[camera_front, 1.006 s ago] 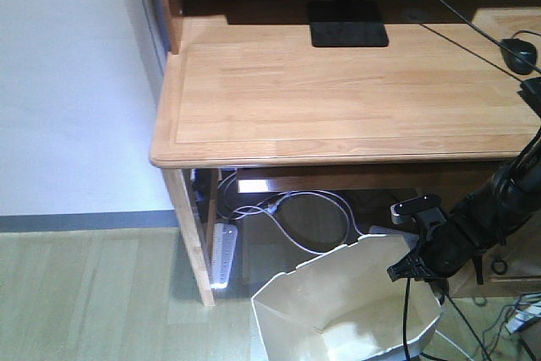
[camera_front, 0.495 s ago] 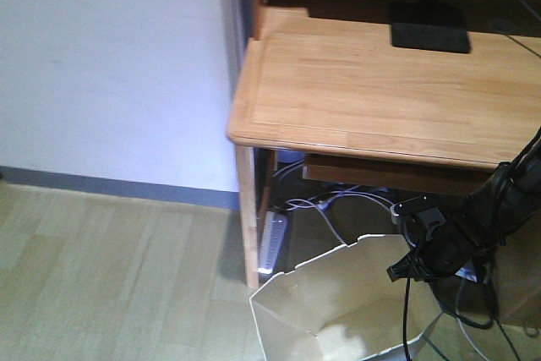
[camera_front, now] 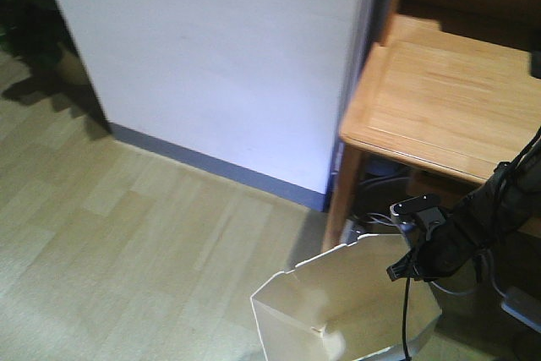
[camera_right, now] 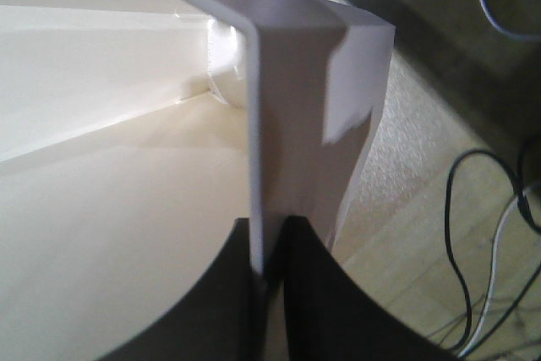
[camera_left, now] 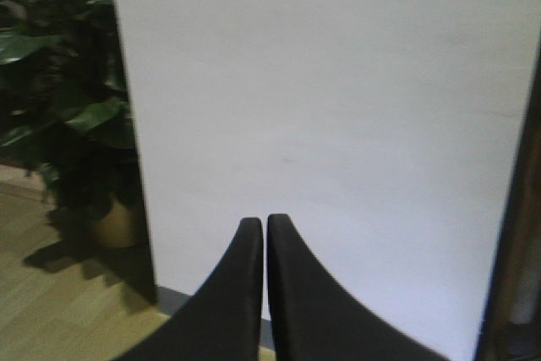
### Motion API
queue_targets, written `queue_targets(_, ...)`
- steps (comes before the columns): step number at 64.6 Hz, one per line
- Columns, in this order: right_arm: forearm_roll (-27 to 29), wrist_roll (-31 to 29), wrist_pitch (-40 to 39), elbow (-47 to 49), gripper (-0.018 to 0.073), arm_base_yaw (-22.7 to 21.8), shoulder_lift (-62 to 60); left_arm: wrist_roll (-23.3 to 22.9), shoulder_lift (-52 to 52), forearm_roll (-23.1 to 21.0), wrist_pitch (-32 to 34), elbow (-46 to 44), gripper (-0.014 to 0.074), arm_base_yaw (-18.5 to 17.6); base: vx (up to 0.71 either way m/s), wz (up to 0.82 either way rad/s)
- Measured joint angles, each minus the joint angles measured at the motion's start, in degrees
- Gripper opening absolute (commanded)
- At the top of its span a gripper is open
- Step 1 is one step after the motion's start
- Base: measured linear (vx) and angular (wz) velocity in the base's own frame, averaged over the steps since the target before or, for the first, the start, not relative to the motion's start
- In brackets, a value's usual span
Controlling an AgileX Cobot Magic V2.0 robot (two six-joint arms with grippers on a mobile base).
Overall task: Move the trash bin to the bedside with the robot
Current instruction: 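Turn the base away from the desk, holding the bin with the right gripper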
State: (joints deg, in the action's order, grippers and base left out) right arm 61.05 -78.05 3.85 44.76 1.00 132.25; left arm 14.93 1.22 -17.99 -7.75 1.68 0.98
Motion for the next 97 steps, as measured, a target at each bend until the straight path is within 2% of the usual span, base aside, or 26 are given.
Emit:
queue_targets(54,0.02,-0.05,-0.32,0.0,-0.0003,0.0,0.0,0.0,0.0,0.0,0.0,0.0,-0.0006,0.0,0.07,0.65)
queue_targets(97,0.02,-0.05,0.91,0.0,-0.0003,0.0,0.0,0.0,0.0,0.0,0.0,0.0,-0.0006,0.0,0.2,0.58)
